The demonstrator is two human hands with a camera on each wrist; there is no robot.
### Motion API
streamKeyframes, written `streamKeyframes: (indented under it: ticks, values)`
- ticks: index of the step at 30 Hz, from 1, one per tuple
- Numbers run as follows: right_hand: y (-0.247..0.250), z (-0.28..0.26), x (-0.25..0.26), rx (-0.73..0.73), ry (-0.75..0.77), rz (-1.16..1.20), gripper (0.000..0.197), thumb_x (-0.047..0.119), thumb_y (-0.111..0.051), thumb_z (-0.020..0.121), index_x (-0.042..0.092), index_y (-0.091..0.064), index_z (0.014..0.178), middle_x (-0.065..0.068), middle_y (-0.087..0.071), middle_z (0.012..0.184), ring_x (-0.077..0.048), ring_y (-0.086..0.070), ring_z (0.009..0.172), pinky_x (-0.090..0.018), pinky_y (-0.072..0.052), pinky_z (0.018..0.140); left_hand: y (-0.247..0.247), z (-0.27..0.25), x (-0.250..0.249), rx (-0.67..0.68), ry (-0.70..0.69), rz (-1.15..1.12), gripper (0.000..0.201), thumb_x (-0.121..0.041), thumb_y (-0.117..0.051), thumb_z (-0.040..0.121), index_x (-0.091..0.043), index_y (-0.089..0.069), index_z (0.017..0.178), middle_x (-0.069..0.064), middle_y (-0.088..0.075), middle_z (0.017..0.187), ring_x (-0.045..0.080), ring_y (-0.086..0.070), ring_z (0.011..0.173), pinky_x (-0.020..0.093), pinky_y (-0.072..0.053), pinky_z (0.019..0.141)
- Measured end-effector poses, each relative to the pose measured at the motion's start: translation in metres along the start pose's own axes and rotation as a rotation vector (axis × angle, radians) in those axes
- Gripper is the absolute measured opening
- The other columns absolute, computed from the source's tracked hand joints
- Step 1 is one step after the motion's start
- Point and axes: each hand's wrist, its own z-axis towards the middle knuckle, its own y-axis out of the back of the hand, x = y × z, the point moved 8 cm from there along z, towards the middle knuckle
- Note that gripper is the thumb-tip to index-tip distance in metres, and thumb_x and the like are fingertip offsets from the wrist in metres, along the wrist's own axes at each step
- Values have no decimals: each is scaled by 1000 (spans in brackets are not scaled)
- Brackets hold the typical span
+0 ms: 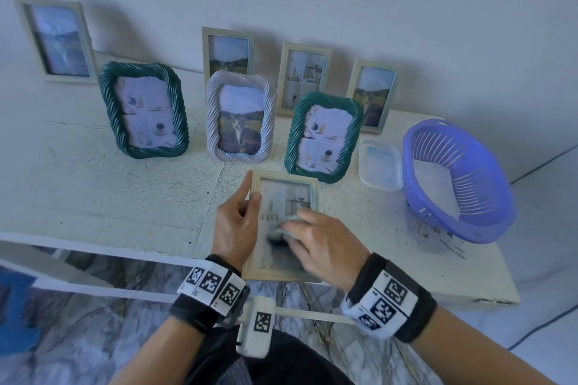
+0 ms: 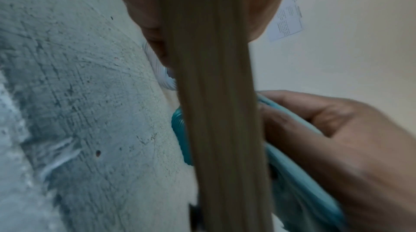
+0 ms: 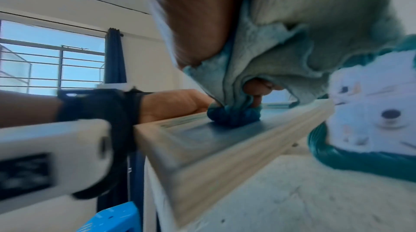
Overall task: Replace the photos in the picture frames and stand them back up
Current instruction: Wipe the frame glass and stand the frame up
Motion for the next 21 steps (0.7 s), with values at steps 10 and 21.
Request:
streamKeyframes:
  ticks: [10,21]
  values:
    - [-21,-20,31,109,123,57,22,17,-43,97,8,-63,101,3,-48,83,-12,-47,68,-27,-46,61,-2,-2,2,21,7,-20,43,-13,-50,100,-17,-46,143,-10,-21,49,3,-20,42,15,-21,40]
    - [-3,6,14,-9,39,-7,14,10,-53,95,5,-65,99,-1,-53,83,-15,-50,66,-29,-50,60,-6,5,0,43,-1,-27,43,-15,-50,100,-21,-45,142,5,-30,53,13,-28,47,21,-25,42]
